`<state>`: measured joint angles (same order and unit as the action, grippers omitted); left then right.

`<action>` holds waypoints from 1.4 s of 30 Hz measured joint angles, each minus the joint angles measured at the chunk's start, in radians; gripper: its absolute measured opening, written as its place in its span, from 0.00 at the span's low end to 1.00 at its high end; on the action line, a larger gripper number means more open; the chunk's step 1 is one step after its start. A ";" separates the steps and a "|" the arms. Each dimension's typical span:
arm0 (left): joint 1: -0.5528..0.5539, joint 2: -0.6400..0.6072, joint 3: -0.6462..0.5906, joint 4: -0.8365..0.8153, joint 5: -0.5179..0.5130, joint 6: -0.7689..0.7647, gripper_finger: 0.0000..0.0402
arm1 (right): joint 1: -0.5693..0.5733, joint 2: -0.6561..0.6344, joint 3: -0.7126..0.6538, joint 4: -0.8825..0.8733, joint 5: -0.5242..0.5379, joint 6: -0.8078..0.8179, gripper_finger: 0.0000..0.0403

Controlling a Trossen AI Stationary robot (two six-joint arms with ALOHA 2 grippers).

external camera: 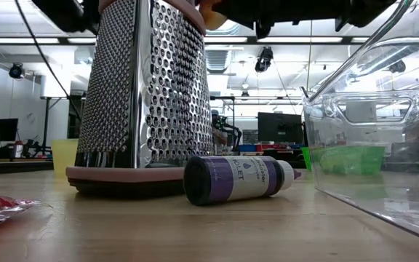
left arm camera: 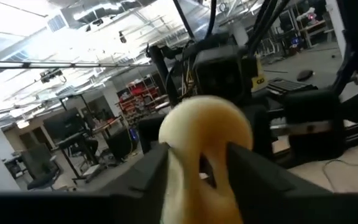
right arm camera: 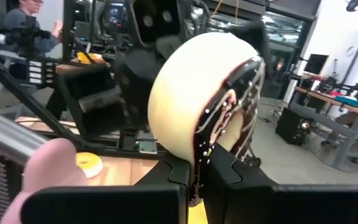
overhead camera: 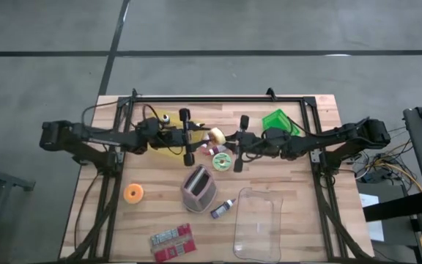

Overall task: Pick & Place Food Item
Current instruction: Put the black donut into the green bin

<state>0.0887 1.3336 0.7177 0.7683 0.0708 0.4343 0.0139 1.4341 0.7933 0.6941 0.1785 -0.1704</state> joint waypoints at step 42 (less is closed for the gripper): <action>0.000 -0.338 -0.004 -0.522 -0.079 -0.046 0.74 | -0.043 -0.394 -0.033 -1.215 0.527 0.345 0.02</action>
<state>0.0887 0.9955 0.7139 0.2462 -0.0082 0.3882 -0.0293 1.0402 0.7602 -0.5206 0.7056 0.1746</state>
